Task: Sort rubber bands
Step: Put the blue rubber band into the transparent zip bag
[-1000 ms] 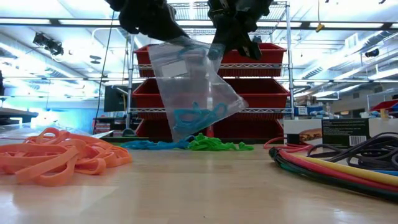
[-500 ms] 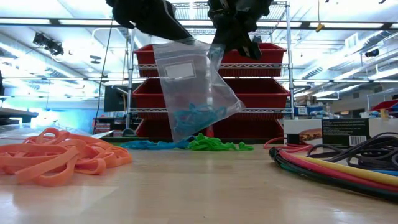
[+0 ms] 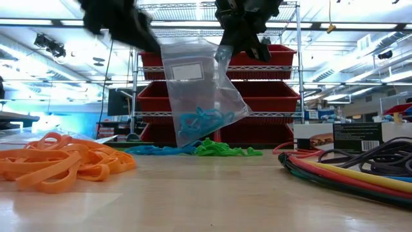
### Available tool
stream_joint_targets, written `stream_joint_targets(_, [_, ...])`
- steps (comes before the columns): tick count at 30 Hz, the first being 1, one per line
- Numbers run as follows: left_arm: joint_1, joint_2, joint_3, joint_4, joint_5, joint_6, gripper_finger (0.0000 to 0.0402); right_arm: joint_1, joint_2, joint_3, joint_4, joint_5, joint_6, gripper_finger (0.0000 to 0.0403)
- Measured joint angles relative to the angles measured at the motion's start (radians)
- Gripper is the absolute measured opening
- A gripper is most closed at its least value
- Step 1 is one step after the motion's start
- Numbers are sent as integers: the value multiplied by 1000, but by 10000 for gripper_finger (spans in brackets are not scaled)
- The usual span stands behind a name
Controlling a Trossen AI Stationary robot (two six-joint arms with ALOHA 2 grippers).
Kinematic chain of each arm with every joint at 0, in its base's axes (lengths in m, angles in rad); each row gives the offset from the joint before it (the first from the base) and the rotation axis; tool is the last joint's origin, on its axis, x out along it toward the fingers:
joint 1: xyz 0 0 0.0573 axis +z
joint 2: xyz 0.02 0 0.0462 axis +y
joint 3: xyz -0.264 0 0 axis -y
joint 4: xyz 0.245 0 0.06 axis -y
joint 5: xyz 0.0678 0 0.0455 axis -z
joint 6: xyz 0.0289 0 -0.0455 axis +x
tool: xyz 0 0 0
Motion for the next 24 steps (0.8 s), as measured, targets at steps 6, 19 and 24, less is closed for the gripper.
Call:
stream_joint_targets(6, [93, -10, -237, 203, 84, -39, 182, 0, 0, 0, 2, 0, 0, 0])
stream_joint_targets(19, [304, 63, -532, 598, 250, -129, 153, -2, 0, 0, 5, 2, 0, 0])
stream_joint_targets(24, [327, 163, -541, 654, 292, -128, 143, -2, 0, 0, 6, 5, 0, 0])
